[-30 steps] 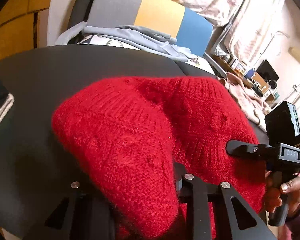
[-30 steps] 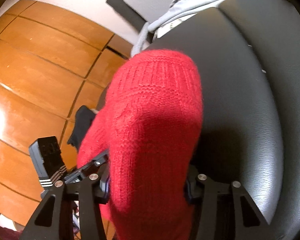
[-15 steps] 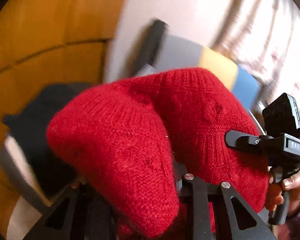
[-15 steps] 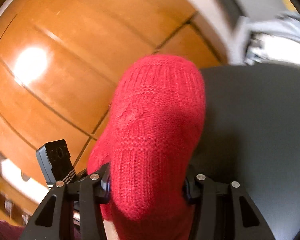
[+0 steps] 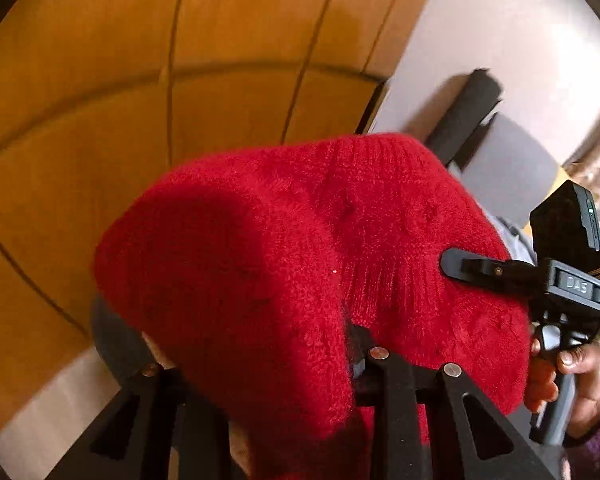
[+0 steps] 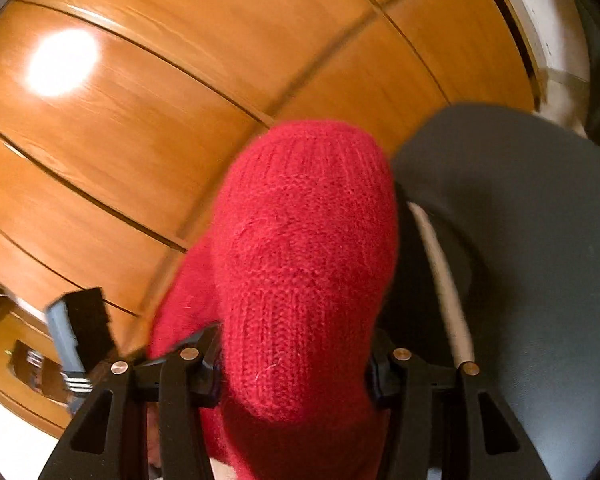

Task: Fold clothes
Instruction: 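Lift the red sweater bundle with both grippers toward the black-and-white stack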

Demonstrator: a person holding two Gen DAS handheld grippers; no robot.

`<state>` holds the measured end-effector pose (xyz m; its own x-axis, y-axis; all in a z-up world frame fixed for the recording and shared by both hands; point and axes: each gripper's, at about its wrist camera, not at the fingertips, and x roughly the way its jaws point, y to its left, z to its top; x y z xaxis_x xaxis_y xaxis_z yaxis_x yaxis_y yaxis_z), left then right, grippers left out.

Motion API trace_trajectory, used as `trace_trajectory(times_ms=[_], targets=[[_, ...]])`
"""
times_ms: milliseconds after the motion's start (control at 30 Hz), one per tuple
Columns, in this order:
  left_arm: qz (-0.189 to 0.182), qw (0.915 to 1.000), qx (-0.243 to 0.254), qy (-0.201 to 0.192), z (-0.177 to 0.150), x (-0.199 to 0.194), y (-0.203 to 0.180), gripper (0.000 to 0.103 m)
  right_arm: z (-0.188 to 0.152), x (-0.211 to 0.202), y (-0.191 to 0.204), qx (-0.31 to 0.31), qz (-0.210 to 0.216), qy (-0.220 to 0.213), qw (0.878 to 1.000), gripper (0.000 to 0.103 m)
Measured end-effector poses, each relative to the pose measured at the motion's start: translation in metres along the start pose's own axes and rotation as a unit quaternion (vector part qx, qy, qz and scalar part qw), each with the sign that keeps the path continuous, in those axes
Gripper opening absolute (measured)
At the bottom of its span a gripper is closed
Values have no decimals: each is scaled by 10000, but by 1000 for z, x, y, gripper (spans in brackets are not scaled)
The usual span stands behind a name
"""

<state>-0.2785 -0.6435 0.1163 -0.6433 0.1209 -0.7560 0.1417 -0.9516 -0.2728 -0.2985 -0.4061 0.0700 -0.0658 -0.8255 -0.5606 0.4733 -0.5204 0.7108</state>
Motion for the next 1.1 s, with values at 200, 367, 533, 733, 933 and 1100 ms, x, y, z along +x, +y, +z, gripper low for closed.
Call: trace_trajectory(times_ms=[200, 367, 533, 733, 933, 1100], targets=[[-17, 9997, 125, -190, -18, 16, 17, 47, 2, 5, -30, 135, 142, -41, 9998, 67], [-102, 9980, -340, -522, -14, -8, 34, 47, 24, -24, -12, -265, -304, -365, 9985, 69], [1340, 9738, 142, -1829, -21, -64, 11, 46, 15, -55, 29, -1246, -1127, -1162, 9789, 69], [1725, 9578, 1488, -1754, 15, -32, -50, 47, 12, -33, 79, -2305, -1666, -970, 9538, 42], [2742, 9351, 2073, -859, 56, 64, -41, 47, 40, 39, 72, -2337, -2237, 6, 9462, 38], [2739, 9424, 1906, -223, 50, 123, 6, 42, 67, 91, 35, -2163, -2276, 517, 9480, 39]])
